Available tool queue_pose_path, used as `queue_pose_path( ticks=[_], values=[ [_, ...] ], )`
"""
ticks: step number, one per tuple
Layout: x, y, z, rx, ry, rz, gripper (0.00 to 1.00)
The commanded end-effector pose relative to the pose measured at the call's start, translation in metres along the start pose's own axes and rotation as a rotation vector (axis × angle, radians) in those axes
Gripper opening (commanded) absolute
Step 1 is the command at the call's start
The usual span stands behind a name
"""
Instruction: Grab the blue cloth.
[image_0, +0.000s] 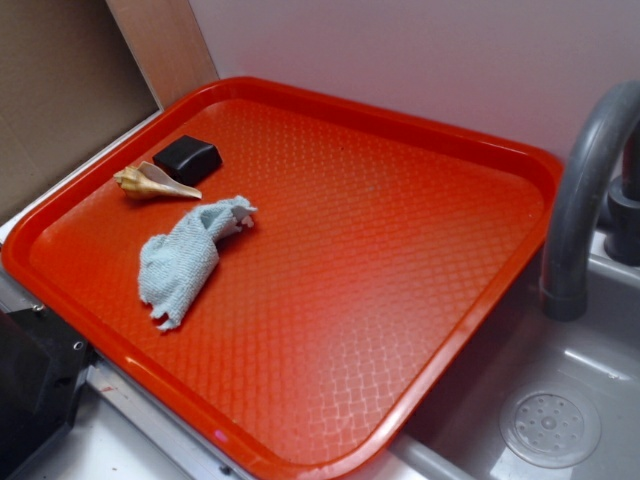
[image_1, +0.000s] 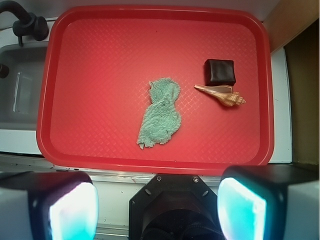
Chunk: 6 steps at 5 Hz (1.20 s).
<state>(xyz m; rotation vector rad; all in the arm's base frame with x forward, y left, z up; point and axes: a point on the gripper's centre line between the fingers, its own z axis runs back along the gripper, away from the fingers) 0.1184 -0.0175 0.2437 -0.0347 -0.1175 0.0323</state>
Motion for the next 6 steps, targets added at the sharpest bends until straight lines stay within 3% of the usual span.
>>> queue_pose_path(
  ticks=[1,2,3,4,6],
  values=[
    [0.0,0.0,0.0,0.0,0.0,0.0,1.0],
    [0.036,0.011,-0.054,0.04,-0.025,0.182,1.0],
    [0.06,0.012,-0.098,-0.018,-0.023,0.313,1.0],
    [0.075,0.007,-0.151,0.052,-0.015,0.31,1.0],
    [0.067,0.012,-0.232,0.176,0.045,0.289,1.0]
  ],
)
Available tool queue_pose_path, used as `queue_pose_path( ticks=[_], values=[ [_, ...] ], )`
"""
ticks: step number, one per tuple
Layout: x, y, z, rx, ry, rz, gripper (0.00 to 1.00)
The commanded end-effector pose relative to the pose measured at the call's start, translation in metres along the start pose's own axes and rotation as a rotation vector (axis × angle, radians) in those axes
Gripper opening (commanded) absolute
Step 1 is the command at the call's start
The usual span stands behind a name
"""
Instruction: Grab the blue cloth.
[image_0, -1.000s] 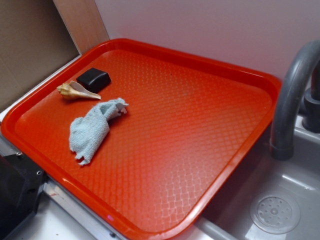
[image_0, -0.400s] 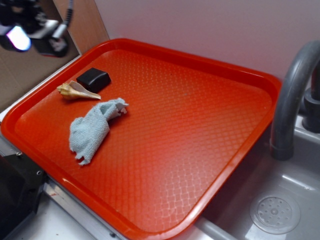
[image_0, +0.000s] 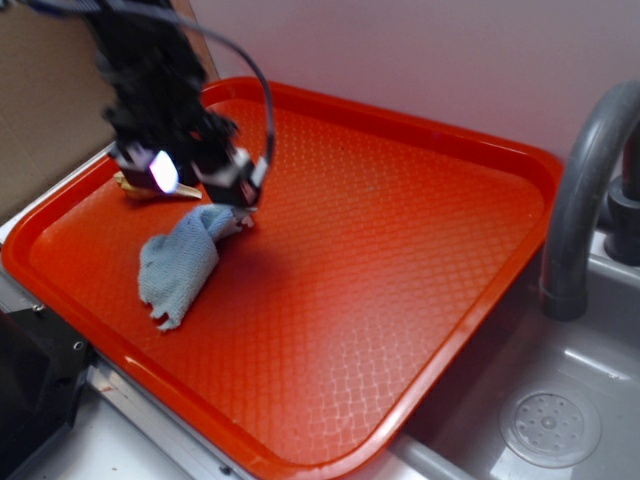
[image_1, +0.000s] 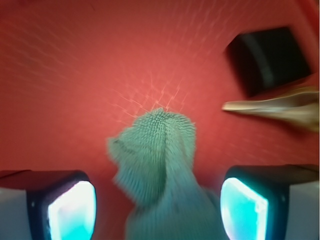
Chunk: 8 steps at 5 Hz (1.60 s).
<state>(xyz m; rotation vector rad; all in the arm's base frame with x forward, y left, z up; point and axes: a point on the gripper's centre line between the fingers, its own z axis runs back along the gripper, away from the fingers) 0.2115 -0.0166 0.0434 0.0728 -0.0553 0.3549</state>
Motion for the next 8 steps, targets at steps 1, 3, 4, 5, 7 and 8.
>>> queue_pose_path(
  ticks=[1,3,4,5,7,8],
  values=[
    [-0.004,0.012,-0.027,0.054,-0.008,-0.003,0.24],
    [0.0,0.033,0.004,-0.045,-0.01,0.035,0.0],
    [-0.003,0.042,0.038,-0.117,-0.013,-0.003,0.0],
    [-0.004,0.04,0.088,-0.189,-0.058,-0.116,0.0],
    [0.025,0.006,0.188,-0.142,-0.168,-0.285,0.0],
    [0.037,0.011,0.233,-0.136,-0.16,-0.296,0.0]
  ],
)
